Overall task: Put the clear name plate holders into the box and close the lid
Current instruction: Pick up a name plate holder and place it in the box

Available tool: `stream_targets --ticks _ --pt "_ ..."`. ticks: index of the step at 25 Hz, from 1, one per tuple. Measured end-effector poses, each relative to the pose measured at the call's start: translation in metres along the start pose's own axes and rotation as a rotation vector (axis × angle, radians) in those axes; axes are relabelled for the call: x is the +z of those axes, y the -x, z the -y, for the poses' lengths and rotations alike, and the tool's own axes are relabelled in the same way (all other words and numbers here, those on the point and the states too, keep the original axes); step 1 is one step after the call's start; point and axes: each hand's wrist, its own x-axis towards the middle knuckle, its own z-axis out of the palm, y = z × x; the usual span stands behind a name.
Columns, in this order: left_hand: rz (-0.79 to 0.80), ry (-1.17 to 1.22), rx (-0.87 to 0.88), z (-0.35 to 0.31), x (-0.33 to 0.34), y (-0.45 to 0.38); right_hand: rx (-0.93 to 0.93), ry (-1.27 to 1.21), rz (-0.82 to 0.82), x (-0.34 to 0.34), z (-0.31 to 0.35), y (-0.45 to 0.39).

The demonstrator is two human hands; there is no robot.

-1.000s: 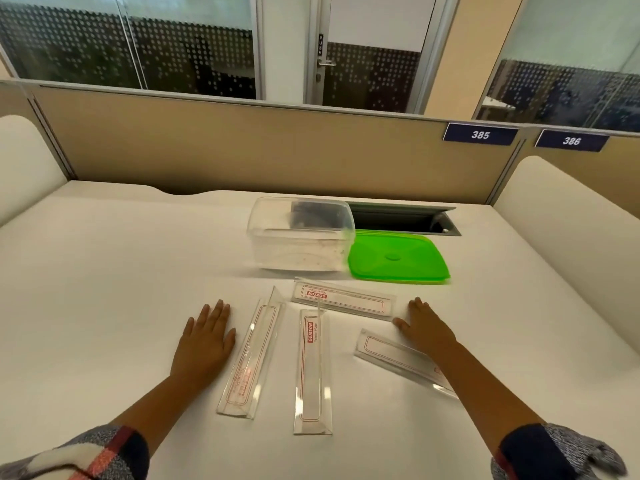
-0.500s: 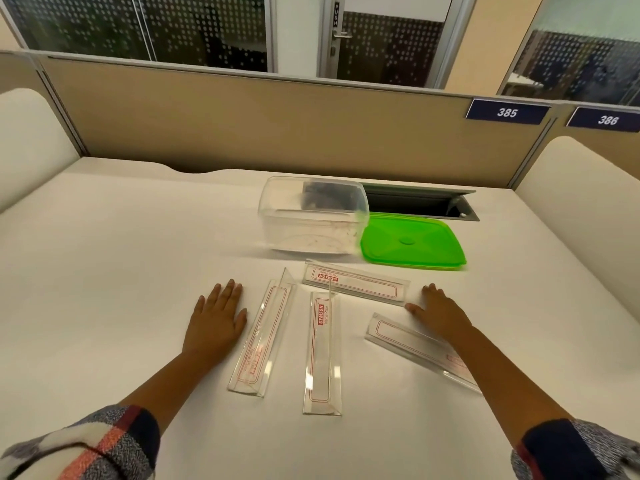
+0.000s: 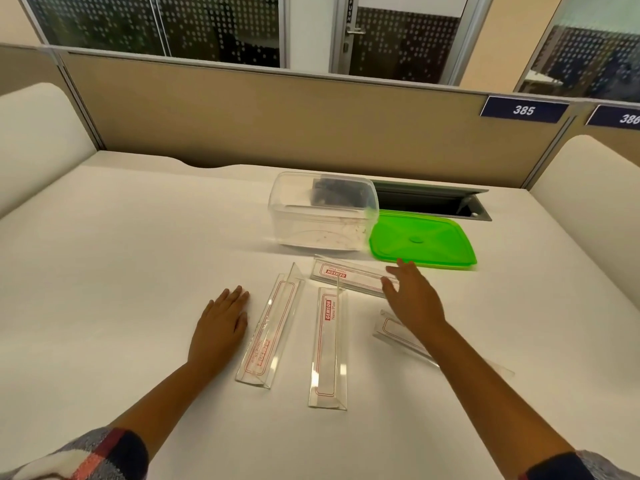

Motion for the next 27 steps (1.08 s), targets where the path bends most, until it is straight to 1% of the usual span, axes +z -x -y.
stream_targets --ticks 5,6,8,10,12,14,16,17,22,27 --pt "-0.08 0.278 -0.101 -0.009 -0.002 0.04 -0.2 -0.047 -0.04 0.026 0.051 0.006" --pt "-0.086 0.32 -0.118 -0.01 -0.003 0.047 -0.237 -0.073 -0.019 0.031 0.062 0.003" --pt "-0.091 0.423 -0.127 -0.013 -0.008 0.056 -0.285 -0.151 0.085 0.04 0.081 -0.006" --pt "-0.09 0.504 -0.07 -0.016 -0.014 0.061 -0.298 -0.2 0.206 0.05 0.094 -0.012" --pt "-0.057 0.439 0.046 -0.018 -0.015 0.063 -0.283 -0.183 0.297 0.058 0.098 -0.018" --pt "-0.015 0.328 0.134 -0.019 -0.012 0.063 -0.258 -0.102 0.393 0.062 0.097 -0.025" --pt "-0.003 0.3 0.137 -0.018 -0.01 0.062 -0.289 0.037 0.479 0.062 0.093 -0.032" --pt "-0.005 0.298 0.131 -0.017 -0.009 0.062 -0.306 0.066 0.5 0.062 0.093 -0.035" --pt "0.017 0.277 0.183 -0.018 -0.01 0.065 -0.288 -0.065 0.546 0.06 0.093 -0.043" --pt "0.053 0.227 0.174 -0.016 -0.009 0.064 -0.229 -0.161 0.643 0.061 0.101 -0.052"
